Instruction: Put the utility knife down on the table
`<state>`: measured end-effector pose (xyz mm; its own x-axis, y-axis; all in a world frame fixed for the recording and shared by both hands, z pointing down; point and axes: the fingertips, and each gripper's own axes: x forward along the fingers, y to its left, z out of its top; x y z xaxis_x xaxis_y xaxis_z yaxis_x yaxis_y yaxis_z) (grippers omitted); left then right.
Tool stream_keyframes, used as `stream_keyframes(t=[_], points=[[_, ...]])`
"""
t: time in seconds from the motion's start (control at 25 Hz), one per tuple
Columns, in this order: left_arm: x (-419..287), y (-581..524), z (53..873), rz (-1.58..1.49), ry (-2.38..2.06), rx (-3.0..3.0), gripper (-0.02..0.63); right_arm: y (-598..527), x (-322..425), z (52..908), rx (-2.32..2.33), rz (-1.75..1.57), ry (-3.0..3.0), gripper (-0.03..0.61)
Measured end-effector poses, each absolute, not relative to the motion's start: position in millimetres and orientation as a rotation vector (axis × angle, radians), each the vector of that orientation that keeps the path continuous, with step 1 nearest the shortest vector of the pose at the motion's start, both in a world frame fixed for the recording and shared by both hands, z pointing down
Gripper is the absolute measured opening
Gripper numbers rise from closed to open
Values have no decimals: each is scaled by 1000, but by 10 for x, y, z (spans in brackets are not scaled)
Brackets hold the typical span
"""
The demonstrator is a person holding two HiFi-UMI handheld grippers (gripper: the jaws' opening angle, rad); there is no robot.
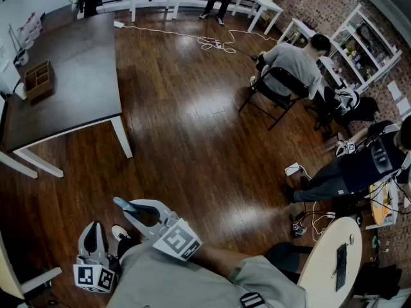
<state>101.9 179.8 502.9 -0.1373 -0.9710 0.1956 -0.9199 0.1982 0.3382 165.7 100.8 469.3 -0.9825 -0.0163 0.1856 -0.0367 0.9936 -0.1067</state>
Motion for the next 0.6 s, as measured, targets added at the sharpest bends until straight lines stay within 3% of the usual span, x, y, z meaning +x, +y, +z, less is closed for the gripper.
stream_keyframes(t=[0.6], points=[[-133, 1864, 4802, -252, -2079, 1869, 2, 1197, 513, 4403, 105, 74, -2948, 74]])
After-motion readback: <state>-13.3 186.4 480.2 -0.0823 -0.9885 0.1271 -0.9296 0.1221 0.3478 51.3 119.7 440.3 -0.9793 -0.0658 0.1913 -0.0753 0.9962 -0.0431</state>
